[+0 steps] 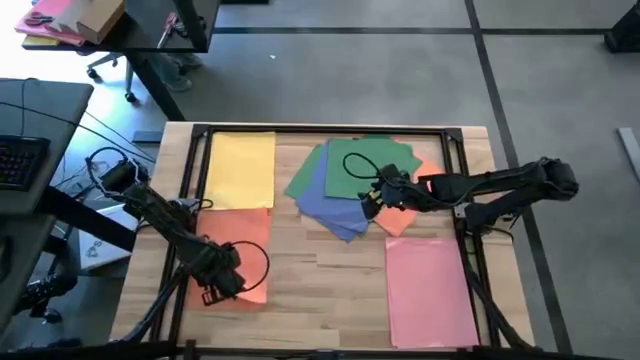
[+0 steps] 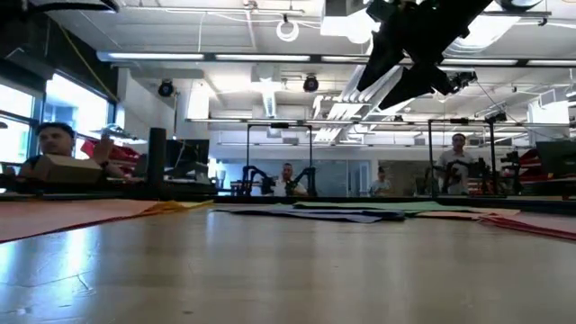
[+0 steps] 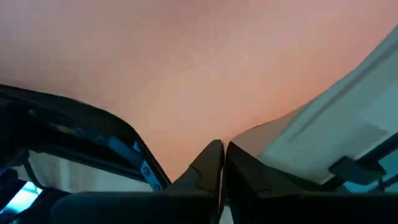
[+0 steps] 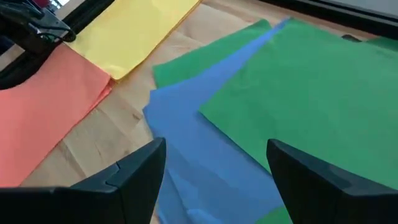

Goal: Organize paper
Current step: Stack the orange paper on top of the other orange paper

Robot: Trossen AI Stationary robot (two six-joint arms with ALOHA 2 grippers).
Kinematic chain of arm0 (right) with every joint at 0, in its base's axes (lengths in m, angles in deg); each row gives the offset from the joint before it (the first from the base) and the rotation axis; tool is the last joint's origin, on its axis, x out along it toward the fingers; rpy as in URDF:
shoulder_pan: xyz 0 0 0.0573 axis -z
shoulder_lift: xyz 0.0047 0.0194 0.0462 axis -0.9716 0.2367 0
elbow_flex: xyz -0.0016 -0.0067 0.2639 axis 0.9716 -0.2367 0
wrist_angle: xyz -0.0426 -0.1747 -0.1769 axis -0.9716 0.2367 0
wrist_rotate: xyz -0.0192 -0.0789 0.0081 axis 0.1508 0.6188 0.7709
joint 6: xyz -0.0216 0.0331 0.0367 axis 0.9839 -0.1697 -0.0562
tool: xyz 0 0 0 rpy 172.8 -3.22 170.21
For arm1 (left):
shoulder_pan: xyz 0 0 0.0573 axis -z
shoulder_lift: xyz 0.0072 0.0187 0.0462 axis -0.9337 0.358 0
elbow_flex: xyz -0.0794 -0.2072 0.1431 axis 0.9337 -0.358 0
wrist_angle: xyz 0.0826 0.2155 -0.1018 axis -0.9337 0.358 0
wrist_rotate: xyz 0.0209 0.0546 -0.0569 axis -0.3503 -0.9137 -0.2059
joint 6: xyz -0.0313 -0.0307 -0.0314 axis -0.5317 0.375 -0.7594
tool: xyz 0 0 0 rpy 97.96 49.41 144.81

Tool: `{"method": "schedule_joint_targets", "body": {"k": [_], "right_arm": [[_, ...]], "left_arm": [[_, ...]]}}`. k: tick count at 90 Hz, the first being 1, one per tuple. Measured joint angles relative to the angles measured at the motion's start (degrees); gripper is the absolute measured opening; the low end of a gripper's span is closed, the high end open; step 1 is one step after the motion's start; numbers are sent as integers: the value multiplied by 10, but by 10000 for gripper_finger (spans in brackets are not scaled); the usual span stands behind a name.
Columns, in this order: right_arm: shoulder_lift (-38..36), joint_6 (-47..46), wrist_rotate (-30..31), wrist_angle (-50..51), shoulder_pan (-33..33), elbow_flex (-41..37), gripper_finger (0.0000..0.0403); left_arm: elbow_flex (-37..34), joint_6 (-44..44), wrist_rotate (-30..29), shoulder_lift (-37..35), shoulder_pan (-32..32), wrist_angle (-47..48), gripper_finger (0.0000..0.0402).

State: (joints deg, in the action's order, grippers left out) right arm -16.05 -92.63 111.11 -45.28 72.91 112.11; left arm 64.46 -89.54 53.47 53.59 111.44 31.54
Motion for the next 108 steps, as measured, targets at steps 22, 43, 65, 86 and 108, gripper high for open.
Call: {"method": "schedule_joint_targets", "body": {"k": [22,43,65,86,108], "right_arm": [[0,4,1,1,0,0,264],[0,3,2,1,0,0,264],[0,2,2,1,0,0,264],[0,2,2,1,0,0,264],[0,2,1,5,0,0,264]], "left_arm": [[0,8,2,0,26,-4,0],[0,8,-6,0,29,0,0],[0,52,6,1,35,-36,0],[-7,102,15,26,35,-21,0],[-35,124,45,34,37,-35,0]]}}
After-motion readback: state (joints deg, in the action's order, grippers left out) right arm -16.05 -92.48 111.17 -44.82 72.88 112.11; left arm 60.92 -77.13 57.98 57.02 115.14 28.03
